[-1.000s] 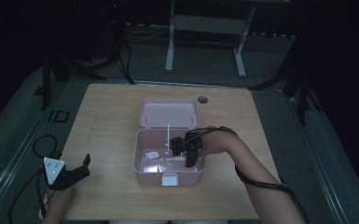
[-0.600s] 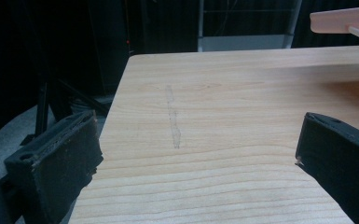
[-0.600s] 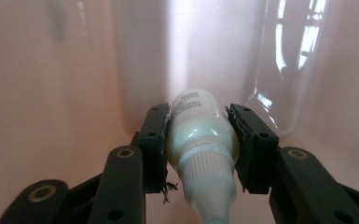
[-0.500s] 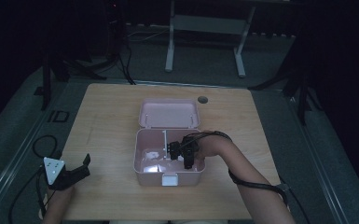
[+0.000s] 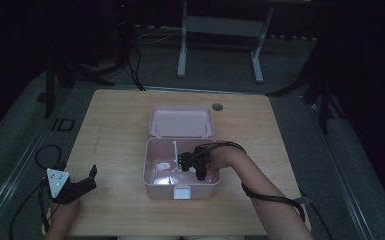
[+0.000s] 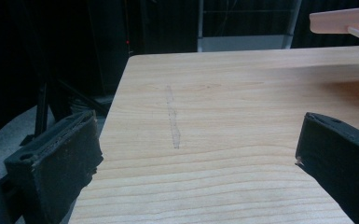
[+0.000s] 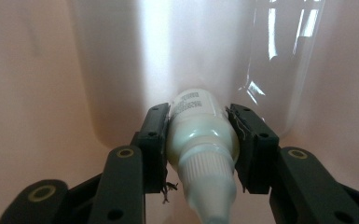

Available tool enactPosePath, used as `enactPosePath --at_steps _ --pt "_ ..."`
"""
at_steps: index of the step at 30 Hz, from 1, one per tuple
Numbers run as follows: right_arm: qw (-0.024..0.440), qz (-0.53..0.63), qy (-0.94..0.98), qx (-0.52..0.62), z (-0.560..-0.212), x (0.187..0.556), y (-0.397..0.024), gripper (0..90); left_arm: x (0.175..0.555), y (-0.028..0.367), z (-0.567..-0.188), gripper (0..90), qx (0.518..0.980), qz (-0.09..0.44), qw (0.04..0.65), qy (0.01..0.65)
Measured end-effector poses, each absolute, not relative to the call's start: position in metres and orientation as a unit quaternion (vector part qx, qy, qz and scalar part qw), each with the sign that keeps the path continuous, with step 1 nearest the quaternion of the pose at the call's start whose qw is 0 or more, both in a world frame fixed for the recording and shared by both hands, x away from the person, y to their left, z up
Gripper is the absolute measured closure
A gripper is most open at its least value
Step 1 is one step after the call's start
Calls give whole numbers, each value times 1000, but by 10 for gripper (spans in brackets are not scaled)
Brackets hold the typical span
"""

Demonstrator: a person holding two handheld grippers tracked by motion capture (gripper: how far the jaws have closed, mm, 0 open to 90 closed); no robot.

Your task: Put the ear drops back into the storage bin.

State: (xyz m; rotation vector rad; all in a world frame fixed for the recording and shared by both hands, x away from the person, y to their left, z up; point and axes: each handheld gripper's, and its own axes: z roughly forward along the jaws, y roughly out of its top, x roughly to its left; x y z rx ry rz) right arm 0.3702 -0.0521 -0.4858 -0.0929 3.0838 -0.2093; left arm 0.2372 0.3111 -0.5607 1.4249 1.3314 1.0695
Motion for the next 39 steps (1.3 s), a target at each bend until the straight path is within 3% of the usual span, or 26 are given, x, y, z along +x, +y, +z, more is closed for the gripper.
enactPosePath --at_steps 11,17,39 --pt "19 -78 996 -30 -494 372 -51 590 237 311 -561 3 575 431 443 536" --pt "9 -78 996 -34 -488 368 -51 512 237 311 -561 3 575 431 444 535" --pt "39 7 999 -2 -416 367 -72 500 237 311 -561 3 575 432 443 535"
